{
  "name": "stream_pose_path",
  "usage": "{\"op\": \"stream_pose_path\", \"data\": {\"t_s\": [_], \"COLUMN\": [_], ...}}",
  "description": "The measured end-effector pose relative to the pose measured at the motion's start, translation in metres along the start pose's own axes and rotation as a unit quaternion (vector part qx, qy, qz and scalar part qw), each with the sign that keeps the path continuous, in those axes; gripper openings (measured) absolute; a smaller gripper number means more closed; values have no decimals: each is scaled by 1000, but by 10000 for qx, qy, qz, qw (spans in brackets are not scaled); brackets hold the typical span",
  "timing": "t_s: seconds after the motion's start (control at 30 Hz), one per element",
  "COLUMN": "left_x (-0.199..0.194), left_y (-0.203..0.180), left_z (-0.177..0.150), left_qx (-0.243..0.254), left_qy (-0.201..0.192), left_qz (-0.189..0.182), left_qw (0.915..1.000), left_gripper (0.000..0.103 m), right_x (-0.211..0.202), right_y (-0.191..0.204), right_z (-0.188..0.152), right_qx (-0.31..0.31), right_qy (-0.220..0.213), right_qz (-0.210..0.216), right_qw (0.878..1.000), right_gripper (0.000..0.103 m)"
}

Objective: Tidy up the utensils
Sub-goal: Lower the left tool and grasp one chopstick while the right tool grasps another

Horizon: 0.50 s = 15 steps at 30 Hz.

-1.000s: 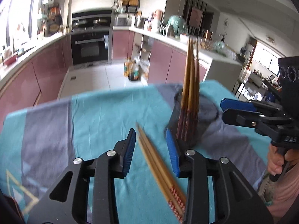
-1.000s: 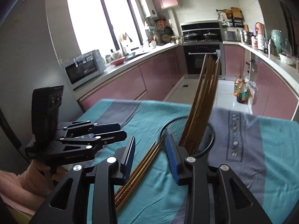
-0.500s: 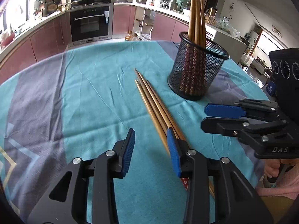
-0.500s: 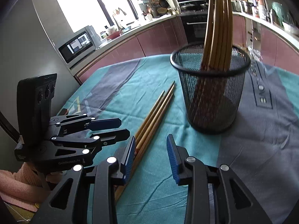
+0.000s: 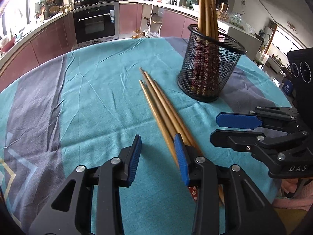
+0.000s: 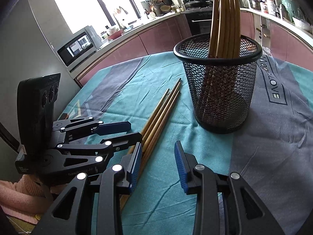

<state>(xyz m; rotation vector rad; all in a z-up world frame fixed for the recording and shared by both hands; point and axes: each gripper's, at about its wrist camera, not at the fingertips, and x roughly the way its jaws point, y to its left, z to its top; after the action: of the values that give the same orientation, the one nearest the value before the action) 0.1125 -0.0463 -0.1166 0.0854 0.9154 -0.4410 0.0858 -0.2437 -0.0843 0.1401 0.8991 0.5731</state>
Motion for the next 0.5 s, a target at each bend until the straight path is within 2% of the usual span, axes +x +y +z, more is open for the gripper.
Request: {"op": "stream_pose_path", "data": {"t_s": [0.17, 0.5], "left_x": [2, 3], "left_y": [1, 11], "left_z": [1, 4], "left_qx": [-1, -183], "left_qy": [41, 67], "left_qz": [88, 1], "left_qw": [10000, 9998], "left_gripper": [31, 23], "right_x": [5, 19], "right_y": [2, 10], "right_z": [1, 5], "right_qx": [-5, -148], "right_qy": [49, 133], "right_qz": [-46, -175], "right_qw": [10000, 9996], "right_gripper": [32, 31]}}
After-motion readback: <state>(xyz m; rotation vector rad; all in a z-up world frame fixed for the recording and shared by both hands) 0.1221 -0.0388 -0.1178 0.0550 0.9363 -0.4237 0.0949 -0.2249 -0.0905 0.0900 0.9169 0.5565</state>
